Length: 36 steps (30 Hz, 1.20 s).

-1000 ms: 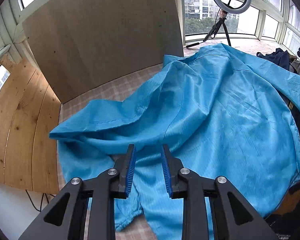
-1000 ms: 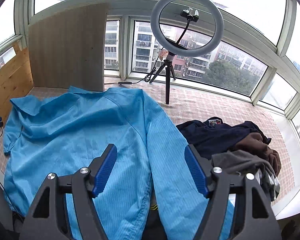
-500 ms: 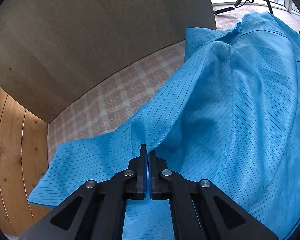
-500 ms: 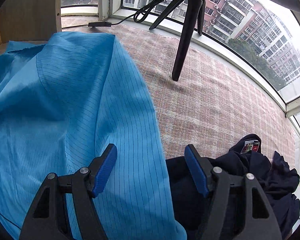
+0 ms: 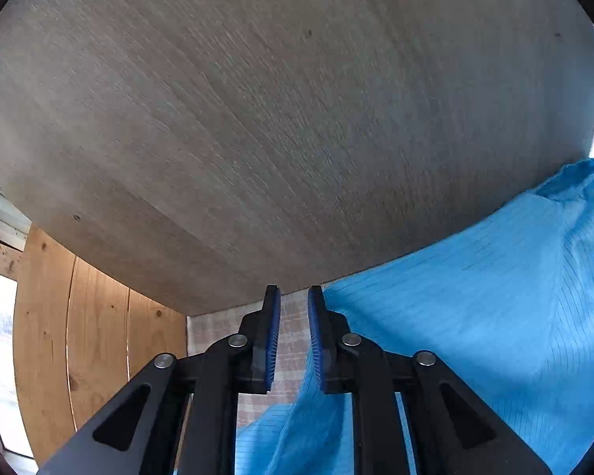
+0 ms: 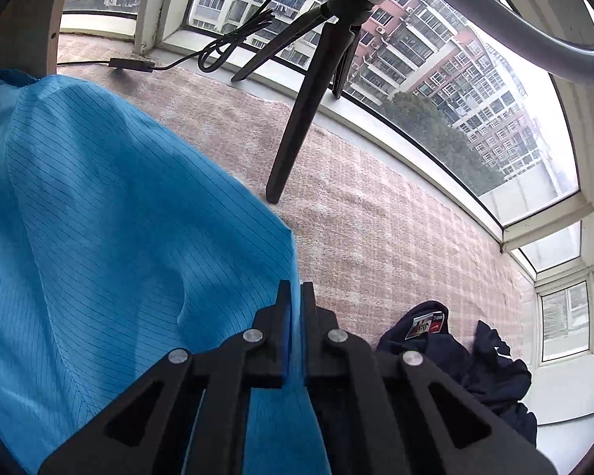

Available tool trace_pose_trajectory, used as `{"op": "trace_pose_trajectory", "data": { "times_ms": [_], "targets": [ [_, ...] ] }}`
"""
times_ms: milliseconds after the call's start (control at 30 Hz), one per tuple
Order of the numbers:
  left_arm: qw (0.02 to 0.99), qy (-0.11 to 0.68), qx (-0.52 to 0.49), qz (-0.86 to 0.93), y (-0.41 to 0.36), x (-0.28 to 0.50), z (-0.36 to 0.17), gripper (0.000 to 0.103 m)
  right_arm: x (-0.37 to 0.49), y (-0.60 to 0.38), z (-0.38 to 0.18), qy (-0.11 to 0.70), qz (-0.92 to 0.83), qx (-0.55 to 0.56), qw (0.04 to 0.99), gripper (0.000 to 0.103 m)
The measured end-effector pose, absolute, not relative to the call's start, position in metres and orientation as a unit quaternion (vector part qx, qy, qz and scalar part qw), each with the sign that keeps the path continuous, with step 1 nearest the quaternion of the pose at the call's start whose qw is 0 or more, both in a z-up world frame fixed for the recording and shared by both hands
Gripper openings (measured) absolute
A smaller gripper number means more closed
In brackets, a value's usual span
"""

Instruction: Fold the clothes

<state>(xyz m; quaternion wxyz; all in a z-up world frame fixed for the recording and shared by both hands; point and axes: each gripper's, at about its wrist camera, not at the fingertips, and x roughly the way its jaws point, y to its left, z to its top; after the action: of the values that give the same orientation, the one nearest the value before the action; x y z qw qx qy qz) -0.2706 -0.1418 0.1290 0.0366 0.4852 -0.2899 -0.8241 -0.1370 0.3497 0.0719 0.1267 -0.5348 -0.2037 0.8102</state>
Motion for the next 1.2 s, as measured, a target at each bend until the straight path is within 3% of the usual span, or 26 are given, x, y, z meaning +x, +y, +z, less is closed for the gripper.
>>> {"op": "trace_pose_trajectory", "data": {
  "times_ms": [133,267,500,600,700,800,867,1000,1067,1100,1200],
  "targets": [
    [0.033,-0.302,0.463,-0.833,-0.185,-0.215,0.167,0.029,-0.131,0.347,0.091,-0.194,0.821,-0.520,0.132,0.014],
    [0.056,-0.247,0.476,-0.842,-0.251,-0.151,0.189,0.038,-0.117,0.338,0.125,-0.149,0.846,-0.499,0.111,0.014],
    [0.041,-0.115,0.534,-0.837,-0.312,-0.028,0.136,0.038,-0.075,0.279,0.172,-0.042,0.875,-0.482,0.014,0.024],
    [-0.009,-0.129,0.567,-0.814,-0.291,0.020,0.097,0.038,-0.049,0.238,0.174,-0.008,0.871,-0.490,-0.038,0.025],
    [-0.057,-0.165,0.574,-0.800,-0.270,0.054,0.075,0.039,-0.021,0.188,0.162,-0.032,0.863,-0.499,-0.071,0.025],
    [-0.105,-0.201,0.578,-0.784,-0.250,0.087,0.052,0.046,-0.001,0.148,0.141,-0.036,0.847,-0.519,-0.108,0.025],
    [-0.118,-0.230,0.563,-0.785,-0.241,0.092,0.044,0.054,0.006,0.128,0.129,-0.038,0.837,-0.533,-0.118,0.025],
    [-0.113,-0.272,0.539,-0.789,-0.234,0.076,0.030,0.056,0.019,0.100,0.113,-0.040,0.822,-0.552,-0.133,0.025],
    [-0.121,-0.262,0.538,-0.792,-0.238,0.070,0.029,0.036,0.024,0.090,0.111,-0.040,0.817,-0.559,-0.139,0.025],
    [-0.117,-0.256,0.544,-0.791,-0.242,0.067,0.028,0.007,0.027,0.086,0.110,-0.043,0.815,-0.560,-0.139,0.025],
    [-0.087,-0.216,0.539,-0.810,-0.268,0.063,0.048,0.008,0.035,0.073,0.109,-0.052,0.815,-0.560,-0.140,0.025]
  ]
}}
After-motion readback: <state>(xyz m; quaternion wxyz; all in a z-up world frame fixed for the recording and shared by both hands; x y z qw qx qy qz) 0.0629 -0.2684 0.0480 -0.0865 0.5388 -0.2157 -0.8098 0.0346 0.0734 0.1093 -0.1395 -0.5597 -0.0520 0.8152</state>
